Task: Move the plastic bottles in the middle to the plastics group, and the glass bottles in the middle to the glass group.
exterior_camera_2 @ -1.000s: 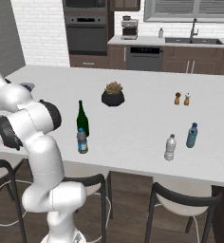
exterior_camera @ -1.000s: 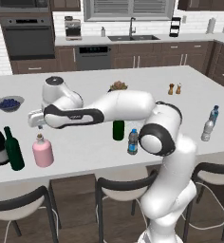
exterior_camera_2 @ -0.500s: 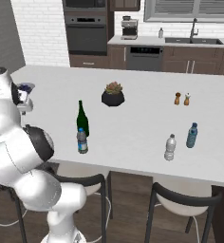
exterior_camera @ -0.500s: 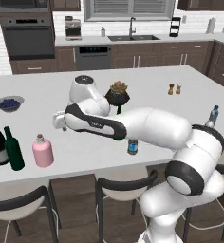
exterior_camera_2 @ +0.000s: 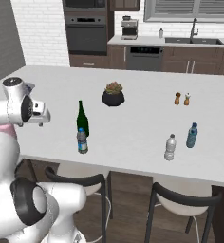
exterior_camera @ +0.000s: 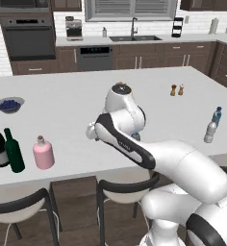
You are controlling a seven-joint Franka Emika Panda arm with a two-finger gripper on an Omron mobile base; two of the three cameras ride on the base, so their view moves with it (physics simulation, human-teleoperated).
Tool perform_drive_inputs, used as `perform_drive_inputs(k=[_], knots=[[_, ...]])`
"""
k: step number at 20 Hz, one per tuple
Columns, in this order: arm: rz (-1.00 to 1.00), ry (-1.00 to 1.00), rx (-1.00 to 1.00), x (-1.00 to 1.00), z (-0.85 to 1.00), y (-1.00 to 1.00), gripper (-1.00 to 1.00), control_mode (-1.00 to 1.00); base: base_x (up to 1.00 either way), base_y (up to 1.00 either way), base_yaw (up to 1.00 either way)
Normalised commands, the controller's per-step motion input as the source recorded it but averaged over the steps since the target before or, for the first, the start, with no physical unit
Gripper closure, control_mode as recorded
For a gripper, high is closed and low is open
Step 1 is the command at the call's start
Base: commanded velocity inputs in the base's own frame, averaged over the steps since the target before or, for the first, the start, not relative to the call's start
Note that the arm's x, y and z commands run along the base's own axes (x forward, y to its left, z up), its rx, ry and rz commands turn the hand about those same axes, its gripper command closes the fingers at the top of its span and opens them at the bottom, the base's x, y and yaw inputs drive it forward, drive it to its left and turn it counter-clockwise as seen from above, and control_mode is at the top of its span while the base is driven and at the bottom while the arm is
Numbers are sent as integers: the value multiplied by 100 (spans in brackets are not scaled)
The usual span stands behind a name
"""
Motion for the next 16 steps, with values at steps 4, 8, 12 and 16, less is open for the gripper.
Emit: perform_drive_inputs(k=[4, 8, 12, 16], knots=[[0, 7, -4, -21, 11, -100, -100, -100, 0, 0, 0], [0, 18, -1, 5, 7, -100, -100, -100, 0, 0, 0], [0, 16, -1, 3, 0, -100, -100, -100, 0, 0, 0], [0, 12, -3, 16, -5, -95, -100, -100, 0, 0, 0]])
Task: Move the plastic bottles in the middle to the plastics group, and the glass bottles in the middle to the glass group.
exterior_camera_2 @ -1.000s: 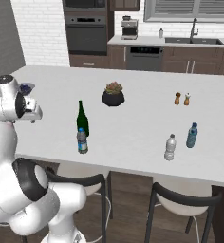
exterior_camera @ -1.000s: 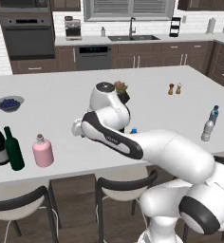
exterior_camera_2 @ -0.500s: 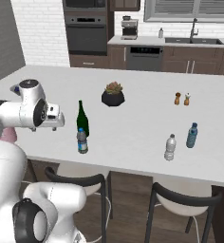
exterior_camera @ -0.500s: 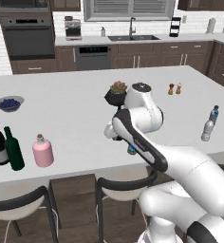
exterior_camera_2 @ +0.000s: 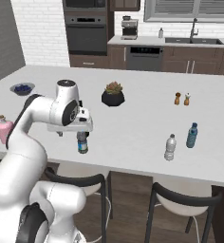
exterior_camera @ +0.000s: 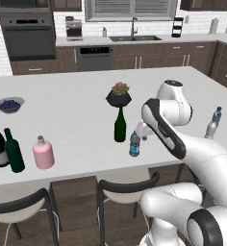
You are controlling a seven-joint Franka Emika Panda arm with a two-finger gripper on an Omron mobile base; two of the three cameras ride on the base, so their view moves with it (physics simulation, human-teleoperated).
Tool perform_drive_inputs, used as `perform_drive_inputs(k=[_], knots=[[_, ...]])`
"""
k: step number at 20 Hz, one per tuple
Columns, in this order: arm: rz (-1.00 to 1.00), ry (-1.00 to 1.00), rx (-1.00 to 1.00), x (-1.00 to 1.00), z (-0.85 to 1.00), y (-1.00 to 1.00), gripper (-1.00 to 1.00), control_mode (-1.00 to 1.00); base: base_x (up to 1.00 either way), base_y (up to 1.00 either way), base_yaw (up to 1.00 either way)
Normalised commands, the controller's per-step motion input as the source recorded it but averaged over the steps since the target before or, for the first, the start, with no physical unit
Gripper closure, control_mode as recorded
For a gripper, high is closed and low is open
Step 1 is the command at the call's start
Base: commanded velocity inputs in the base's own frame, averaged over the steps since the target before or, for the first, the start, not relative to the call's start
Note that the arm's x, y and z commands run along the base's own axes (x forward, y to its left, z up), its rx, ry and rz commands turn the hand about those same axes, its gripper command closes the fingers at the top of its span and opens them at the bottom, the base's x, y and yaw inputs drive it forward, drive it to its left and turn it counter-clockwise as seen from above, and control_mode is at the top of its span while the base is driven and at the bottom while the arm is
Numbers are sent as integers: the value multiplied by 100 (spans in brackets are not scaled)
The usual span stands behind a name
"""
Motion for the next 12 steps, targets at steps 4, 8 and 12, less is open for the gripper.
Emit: perform_drive_inputs(k=[4, 8, 12], knots=[[0, 4, -23, 55, -31, -25, -100, -100, 0, 0, 0], [0, 1, -16, 50, -23, 0, -100, -100, 0, 0, 0], [0, -1, 0, 49, -43, 2, -100, -100, 0, 0, 0]])
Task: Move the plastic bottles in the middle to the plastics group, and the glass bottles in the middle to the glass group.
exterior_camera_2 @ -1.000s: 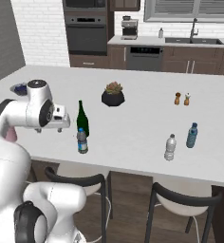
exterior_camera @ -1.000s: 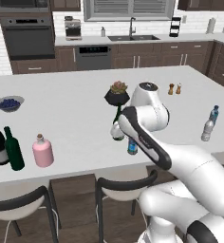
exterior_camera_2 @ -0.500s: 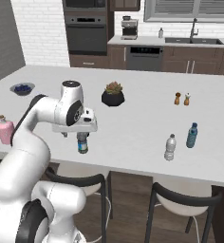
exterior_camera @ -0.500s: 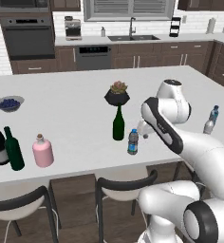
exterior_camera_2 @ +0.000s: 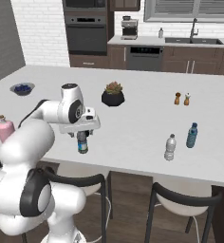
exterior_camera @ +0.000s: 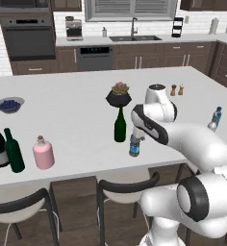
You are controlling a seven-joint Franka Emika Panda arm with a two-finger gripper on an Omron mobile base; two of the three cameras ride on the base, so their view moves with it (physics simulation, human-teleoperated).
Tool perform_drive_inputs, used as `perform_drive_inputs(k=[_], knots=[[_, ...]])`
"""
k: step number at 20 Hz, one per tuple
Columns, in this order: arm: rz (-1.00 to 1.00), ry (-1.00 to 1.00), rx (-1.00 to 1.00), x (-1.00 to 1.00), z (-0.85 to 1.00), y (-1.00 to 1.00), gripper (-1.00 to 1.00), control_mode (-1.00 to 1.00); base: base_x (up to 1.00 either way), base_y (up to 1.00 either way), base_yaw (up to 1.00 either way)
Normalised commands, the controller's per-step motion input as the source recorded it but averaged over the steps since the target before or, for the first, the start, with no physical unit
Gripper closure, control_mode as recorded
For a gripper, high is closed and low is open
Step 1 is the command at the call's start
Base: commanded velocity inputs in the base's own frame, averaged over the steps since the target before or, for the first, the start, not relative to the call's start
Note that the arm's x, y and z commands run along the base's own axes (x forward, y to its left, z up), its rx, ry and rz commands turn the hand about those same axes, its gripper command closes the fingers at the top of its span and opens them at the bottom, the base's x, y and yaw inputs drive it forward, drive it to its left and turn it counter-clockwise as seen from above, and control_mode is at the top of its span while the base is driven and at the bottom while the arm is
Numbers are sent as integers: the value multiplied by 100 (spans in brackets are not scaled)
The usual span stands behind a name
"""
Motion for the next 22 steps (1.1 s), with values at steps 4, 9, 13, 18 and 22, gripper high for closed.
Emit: perform_drive_inputs(k=[4, 9, 13, 18, 22], knots=[[0, 1, 0, 66, -24, 3, -100, -100, 0, 0, 0], [0, 0, 3, 15, -1, 7, -100, -100, 0, 0, 0], [7, 0, 5, 0, -3, 37, -100, -100, 0, 0, 0], [6, 0, 1, 17, -5, 32, -100, -100, 0, 0, 0], [0, 0, 0, 42, -21, -6, -100, -100, 0, 0, 0]])
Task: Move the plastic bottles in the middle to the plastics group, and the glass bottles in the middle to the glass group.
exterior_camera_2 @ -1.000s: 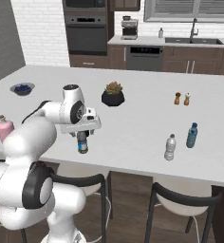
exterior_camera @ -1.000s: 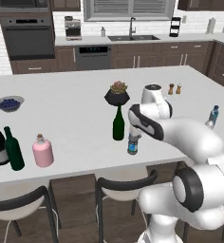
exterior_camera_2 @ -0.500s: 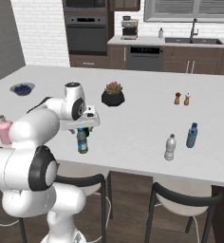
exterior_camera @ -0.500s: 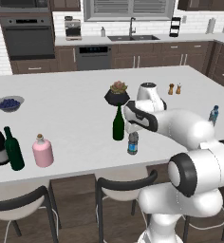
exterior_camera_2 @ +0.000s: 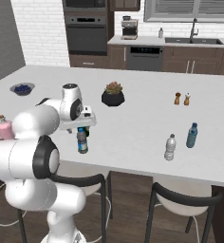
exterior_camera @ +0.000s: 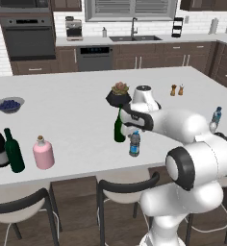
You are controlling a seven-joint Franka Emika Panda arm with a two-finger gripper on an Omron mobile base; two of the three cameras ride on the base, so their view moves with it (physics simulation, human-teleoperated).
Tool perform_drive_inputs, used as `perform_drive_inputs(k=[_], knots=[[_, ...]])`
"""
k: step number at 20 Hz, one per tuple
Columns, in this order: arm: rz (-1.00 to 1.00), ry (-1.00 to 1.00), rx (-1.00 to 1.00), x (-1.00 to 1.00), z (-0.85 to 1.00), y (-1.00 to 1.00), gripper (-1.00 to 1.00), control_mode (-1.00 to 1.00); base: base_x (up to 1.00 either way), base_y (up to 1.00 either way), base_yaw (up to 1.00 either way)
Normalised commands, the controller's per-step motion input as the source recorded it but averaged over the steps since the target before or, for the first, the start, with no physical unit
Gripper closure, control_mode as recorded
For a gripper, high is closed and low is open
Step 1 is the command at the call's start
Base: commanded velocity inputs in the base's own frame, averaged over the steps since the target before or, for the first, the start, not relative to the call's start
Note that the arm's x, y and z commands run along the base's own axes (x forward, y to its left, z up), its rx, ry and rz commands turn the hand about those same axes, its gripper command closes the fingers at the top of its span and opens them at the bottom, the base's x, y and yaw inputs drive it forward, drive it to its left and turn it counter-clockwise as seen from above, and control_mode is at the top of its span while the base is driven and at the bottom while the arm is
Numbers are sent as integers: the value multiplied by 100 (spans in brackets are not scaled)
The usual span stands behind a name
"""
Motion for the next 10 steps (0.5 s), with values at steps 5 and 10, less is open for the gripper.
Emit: perform_drive_inputs(k=[5, 10], knots=[[0, 0, 0, 28, -24, -13, -100, -100, 0, 0, 0], [0, 0, 0, 0, -15, 0, -100, -100, 0, 0, 0]])
